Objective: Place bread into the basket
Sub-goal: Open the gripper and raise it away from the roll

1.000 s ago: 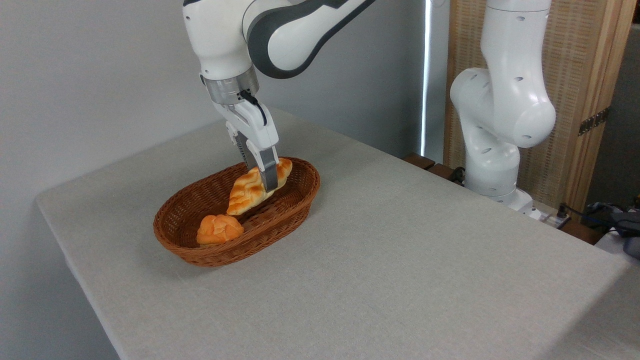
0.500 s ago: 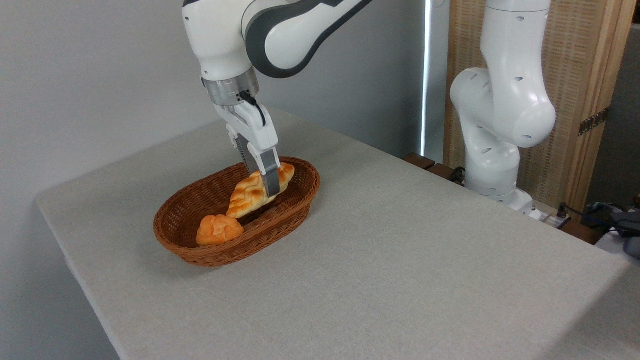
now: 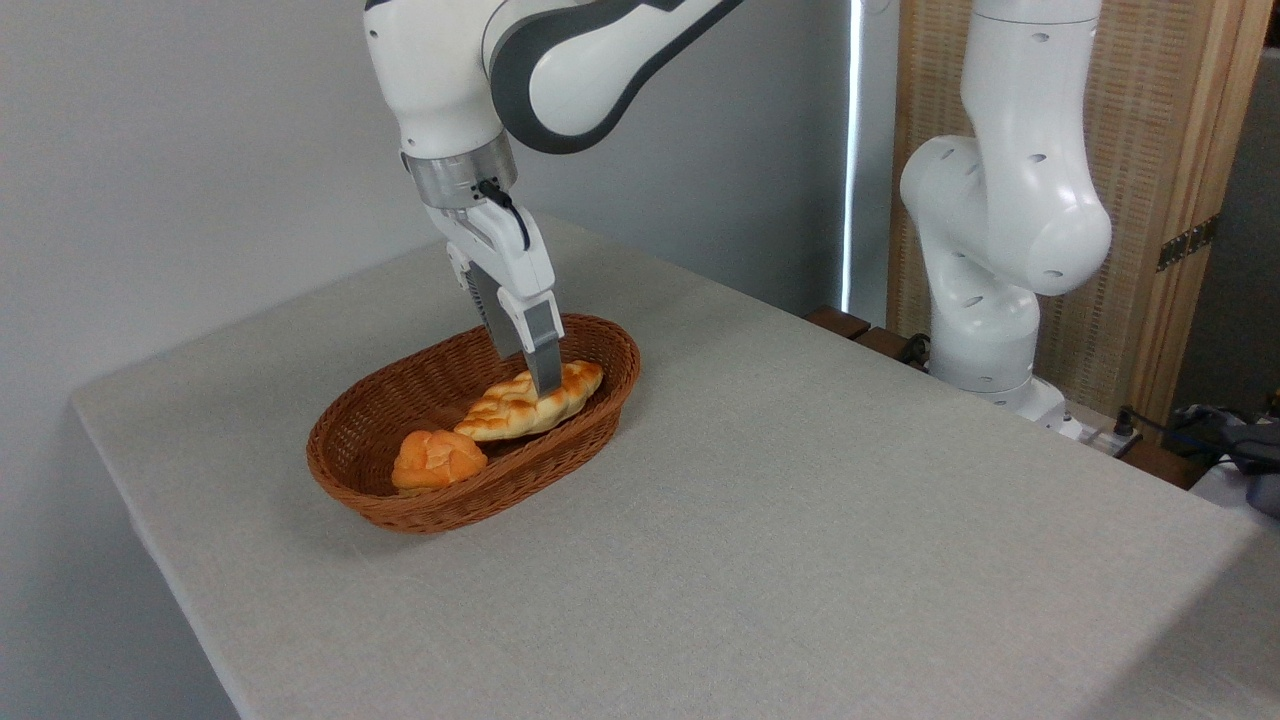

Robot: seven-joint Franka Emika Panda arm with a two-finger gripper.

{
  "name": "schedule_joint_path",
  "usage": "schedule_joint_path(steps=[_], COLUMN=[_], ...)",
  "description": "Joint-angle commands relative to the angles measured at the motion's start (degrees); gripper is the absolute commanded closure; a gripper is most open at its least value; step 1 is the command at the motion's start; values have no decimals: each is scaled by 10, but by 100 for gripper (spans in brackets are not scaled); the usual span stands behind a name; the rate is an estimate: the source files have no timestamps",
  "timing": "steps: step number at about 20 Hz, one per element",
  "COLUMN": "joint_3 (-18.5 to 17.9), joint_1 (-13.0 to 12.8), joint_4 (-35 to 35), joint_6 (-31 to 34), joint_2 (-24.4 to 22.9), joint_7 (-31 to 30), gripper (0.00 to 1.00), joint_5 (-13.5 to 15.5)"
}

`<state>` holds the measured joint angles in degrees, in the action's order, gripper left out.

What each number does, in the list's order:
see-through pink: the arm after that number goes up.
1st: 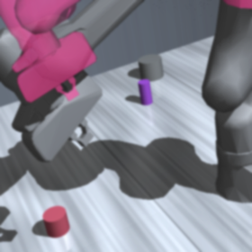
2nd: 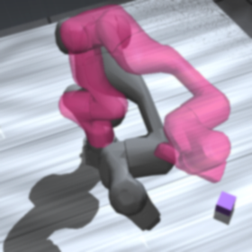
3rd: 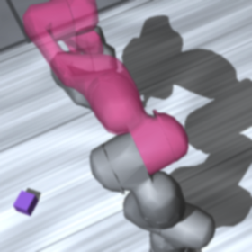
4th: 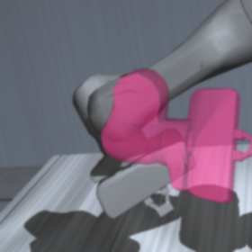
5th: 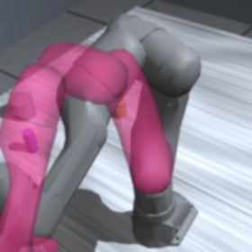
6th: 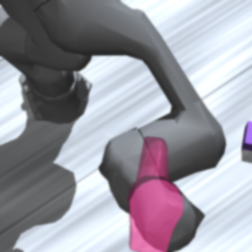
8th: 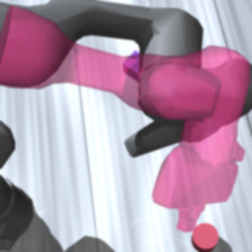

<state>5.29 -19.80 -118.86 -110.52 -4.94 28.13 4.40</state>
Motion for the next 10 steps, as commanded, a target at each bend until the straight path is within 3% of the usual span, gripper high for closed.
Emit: schedule_joint_path(steps=[1,3,6,10], joint_3=[-4,-9,-38,-94], joint_1=[3,5,6,6], joint_4=[28,61,111,187], joint_6=[7,9,79,171], joint_2=[-15,-18,-28,-31], joint_7=[-7,-3,4,8], gripper=[0,0,0,0], joint_5=[-7,-11,-62,-65])
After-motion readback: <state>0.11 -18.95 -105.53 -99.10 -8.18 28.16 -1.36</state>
